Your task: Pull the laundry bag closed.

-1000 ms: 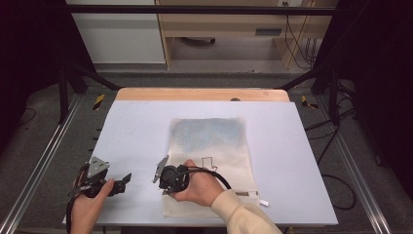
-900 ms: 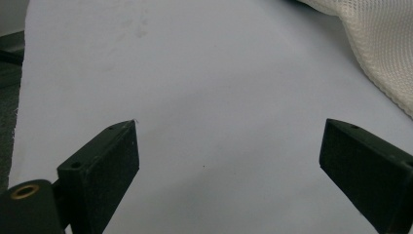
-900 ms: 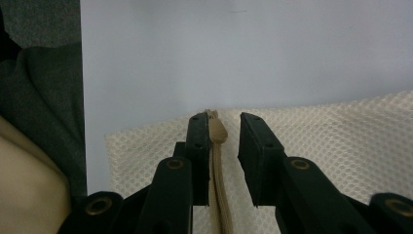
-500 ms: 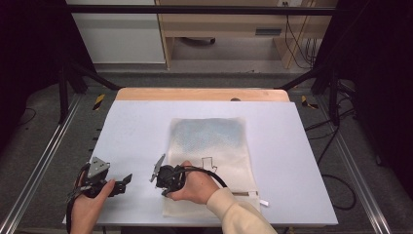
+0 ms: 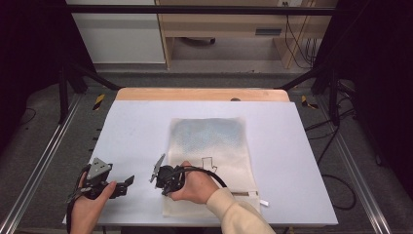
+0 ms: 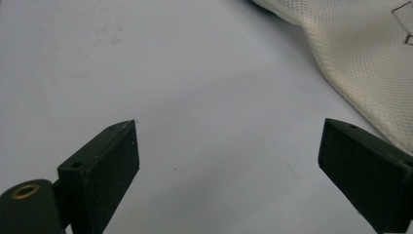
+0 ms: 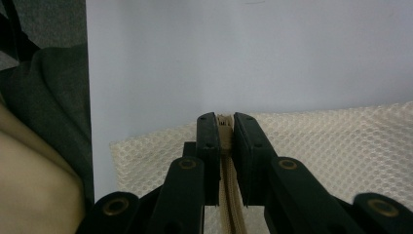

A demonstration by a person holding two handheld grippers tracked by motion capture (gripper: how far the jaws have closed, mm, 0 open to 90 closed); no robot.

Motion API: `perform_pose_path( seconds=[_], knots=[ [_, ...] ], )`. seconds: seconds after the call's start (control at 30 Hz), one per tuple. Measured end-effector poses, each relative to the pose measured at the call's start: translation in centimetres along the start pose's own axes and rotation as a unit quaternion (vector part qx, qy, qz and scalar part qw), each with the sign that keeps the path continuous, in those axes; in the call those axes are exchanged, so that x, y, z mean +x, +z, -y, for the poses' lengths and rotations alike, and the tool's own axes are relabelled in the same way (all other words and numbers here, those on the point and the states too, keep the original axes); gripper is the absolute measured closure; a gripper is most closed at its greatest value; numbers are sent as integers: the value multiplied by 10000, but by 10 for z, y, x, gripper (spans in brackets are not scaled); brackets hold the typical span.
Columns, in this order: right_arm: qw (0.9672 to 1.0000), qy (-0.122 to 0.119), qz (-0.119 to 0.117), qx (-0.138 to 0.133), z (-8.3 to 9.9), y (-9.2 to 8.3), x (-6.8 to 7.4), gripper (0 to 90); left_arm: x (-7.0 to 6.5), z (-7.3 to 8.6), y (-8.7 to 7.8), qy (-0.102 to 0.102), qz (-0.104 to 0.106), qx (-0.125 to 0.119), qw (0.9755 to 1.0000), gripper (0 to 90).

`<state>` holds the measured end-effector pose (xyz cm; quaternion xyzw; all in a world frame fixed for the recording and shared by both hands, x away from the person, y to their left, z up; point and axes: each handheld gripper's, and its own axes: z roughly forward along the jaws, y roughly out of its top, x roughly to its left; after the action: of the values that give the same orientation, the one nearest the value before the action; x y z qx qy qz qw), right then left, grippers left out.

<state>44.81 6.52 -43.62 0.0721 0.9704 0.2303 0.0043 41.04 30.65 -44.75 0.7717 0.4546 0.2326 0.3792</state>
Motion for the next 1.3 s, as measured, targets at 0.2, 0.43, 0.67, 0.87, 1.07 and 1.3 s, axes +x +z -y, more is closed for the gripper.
perform_pose_path(
  seconds=[0.2, 0.43, 0.67, 0.87, 1.07, 1.3],
  knots=[
    [9998, -70, 6, -186, 2, -9, 2, 819, -10, 2, -11, -115, 291, -34, 9995, 77],
    [9984, -37, 32, -562, 9, -24, 0, 820, -30, 7, -15, -252, 815, 58, 9963, 83],
    [9959, 15, 47, -901, 13, -27, -4, 820, -55, 11, -11, -164, 1210, 255, 9922, 88],
    [9952, 27, 144, -971, 15, -27, 0, 820, -70, 8, -7, -51, 1448, 302, 9890, 104],
    [9954, 48, 163, -946, 14, -25, 2, 820, -81, 5, 1, -32, 1639, 272, 9861, 105],
    [9953, 43, 166, -956, 13, -27, 3, 820, -88, 2, 12, -83, 1774, 285, 9837, 137]
  ],
)
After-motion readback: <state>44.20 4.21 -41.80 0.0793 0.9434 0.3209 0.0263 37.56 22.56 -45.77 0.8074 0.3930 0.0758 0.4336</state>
